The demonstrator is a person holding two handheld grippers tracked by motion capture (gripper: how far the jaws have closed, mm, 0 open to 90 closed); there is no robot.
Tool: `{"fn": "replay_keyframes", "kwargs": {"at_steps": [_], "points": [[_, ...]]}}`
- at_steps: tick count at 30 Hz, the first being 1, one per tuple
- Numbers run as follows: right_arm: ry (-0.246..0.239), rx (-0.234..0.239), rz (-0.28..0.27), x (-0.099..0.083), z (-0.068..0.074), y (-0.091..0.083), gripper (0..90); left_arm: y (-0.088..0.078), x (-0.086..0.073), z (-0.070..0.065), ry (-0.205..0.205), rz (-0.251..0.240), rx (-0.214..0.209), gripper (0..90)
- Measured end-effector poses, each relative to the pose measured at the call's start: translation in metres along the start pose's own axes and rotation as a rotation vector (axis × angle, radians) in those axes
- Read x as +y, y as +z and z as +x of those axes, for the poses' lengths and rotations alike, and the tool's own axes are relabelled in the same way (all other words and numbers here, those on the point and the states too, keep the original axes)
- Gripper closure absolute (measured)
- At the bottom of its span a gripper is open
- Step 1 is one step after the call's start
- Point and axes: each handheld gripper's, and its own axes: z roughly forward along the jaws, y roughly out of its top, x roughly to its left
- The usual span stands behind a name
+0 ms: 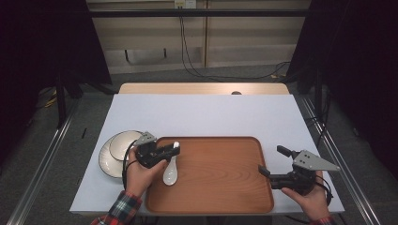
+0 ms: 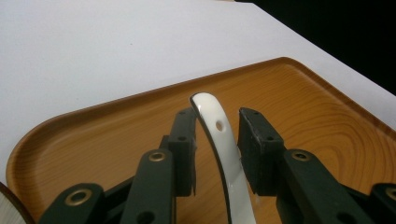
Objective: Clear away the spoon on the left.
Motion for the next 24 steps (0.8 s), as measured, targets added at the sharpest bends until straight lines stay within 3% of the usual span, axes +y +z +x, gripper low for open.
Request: {"fn": "replay_keyframes", "kwargs": {"at_steps": [10, 15, 24], "points": [[-0.002, 0.012, 0.003, 0.0004, 0.0009, 0.0006, 4.8, 0.0023, -0.0001, -0.0002, 0.008, 0.018, 0.001, 60.0], [-0.003, 0.018, 0.005, 0.0002, 0.0004, 0.0005, 4.8, 0.0039, -0.0003, -0.0004, 0.015, 0.031, 0.015, 51.8], [-0.006, 0.009, 0.001, 0.0004, -0.0001, -0.0001, 4.8, 0.0021, 0.0034, -0.0012, 0.018, 0.001, 0.023, 28.9]]}}
